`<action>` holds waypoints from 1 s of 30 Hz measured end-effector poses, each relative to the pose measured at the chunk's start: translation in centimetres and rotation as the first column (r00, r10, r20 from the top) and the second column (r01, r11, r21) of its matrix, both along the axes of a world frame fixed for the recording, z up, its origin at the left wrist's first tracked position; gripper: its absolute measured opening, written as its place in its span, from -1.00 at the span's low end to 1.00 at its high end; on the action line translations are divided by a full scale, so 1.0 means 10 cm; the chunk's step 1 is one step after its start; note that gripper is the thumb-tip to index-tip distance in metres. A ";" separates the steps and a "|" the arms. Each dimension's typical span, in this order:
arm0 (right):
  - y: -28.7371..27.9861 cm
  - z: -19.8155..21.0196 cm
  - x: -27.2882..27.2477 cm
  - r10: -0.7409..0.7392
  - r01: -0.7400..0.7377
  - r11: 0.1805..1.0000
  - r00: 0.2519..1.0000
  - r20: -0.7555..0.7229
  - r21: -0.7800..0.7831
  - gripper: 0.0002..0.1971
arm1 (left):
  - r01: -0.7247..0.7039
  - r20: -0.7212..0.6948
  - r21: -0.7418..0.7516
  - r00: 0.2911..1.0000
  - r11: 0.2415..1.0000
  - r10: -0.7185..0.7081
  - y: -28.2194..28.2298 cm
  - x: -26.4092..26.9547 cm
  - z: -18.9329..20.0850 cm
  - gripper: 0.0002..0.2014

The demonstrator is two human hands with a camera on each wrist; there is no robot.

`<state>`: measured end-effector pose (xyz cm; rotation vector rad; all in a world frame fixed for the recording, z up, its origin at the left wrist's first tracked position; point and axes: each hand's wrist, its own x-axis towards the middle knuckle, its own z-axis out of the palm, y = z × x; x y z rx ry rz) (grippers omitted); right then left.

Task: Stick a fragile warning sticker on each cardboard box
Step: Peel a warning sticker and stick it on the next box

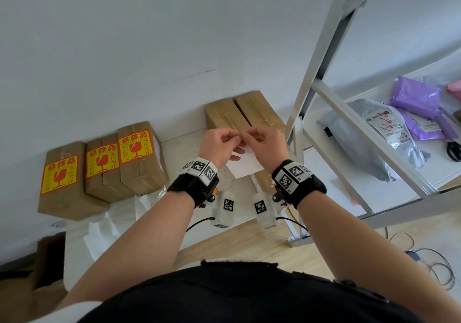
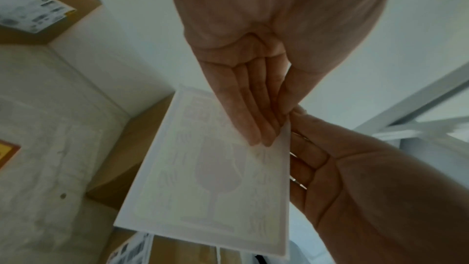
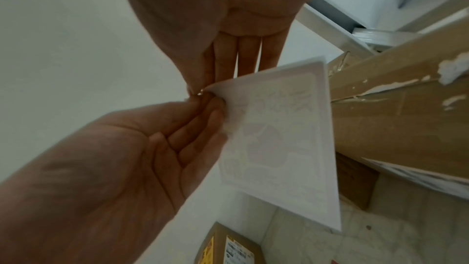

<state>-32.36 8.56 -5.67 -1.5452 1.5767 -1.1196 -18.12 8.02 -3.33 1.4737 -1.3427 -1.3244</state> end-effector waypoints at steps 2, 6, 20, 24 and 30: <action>-0.01 0.01 -0.02 0.004 -0.004 1.000 1.000 0.020 0.021 -0.89 | 0.023 0.061 -0.045 0.998 0.999 -0.020 0.01 -0.01 -0.01 -0.88; 0.00 0.02 -0.04 -0.014 0.015 1.000 0.999 -0.043 0.020 -0.85 | 0.040 0.105 -0.076 0.994 0.996 -0.032 0.02 0.00 -0.03 -0.89; -0.04 -0.23 -0.22 -0.515 0.394 0.808 0.833 0.200 0.438 -0.79 | -0.238 -0.207 0.483 0.904 0.842 0.375 -0.03 0.35 -0.39 -0.80; 0.02 -0.22 -0.30 -0.632 0.469 0.728 0.741 0.226 0.499 -0.81 | -0.424 -0.096 0.542 0.827 0.726 0.555 -0.07 0.60 -0.66 -0.80; 0.07 -0.19 -0.37 -0.686 0.560 0.696 0.704 0.185 0.449 -0.84 | -0.547 -0.013 0.532 0.758 0.647 0.652 -0.15 0.83 -0.91 -0.88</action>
